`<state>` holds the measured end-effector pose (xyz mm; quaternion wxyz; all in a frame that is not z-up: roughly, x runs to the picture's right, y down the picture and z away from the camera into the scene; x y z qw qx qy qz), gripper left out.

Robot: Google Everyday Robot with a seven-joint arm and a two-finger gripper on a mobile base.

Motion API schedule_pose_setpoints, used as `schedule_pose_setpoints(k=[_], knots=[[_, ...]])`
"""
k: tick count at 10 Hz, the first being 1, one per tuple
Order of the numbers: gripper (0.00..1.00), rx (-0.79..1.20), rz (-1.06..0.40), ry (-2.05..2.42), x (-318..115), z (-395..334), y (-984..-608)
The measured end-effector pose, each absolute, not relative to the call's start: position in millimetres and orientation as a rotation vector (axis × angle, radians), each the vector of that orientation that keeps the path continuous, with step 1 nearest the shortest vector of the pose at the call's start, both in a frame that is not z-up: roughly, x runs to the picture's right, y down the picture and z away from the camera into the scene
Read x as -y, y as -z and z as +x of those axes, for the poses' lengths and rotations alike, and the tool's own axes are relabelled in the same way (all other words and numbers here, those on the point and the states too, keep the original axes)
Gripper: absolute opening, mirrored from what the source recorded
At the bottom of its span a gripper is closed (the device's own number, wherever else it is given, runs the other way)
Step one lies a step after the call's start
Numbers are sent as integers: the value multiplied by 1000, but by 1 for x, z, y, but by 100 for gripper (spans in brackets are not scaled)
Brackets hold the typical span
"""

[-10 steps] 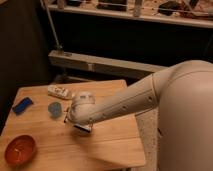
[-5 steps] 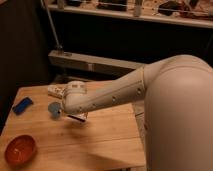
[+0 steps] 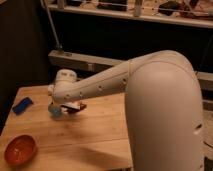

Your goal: Place the eraser in the ceramic cup

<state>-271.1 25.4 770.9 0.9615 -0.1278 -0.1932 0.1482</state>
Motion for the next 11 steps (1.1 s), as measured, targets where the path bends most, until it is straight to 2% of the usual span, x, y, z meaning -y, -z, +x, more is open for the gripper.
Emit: schedule_pose_setpoints(k=[7, 11], knots=[[21, 499, -231, -339, 26, -311, -763], [21, 615, -246, -428, 37, -320, -753]])
